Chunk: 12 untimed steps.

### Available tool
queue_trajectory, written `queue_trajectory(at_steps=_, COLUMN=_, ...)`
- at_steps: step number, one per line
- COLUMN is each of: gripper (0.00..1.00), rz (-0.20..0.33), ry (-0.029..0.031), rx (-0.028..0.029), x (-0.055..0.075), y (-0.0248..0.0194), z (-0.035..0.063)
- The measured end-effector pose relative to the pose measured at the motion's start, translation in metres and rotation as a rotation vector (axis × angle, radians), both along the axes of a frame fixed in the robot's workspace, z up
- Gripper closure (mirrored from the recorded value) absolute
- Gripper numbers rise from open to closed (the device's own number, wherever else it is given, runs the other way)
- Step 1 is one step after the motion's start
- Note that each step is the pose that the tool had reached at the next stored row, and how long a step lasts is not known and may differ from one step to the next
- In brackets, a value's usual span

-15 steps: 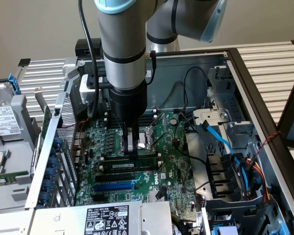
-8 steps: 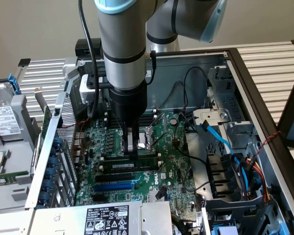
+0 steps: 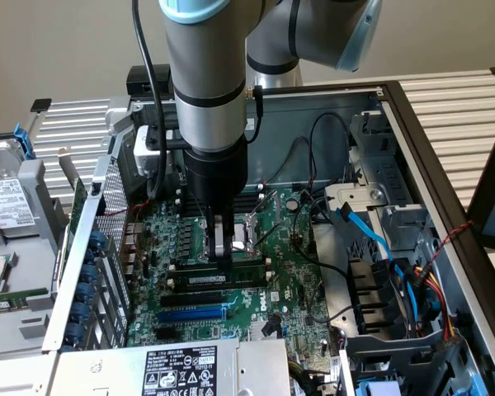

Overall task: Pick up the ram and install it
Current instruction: 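Press down the ram until it locks into place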

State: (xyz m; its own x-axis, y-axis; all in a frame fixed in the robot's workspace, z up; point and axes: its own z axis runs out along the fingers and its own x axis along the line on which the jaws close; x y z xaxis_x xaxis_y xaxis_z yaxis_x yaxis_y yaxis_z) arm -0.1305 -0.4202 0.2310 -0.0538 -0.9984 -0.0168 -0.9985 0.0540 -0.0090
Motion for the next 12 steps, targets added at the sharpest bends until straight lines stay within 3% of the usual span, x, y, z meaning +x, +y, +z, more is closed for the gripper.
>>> queue_trajectory(at_steps=12, gripper=0.89, rz=0.0, ry=0.0, rx=0.0, x=0.0, y=0.0006, z=0.0)
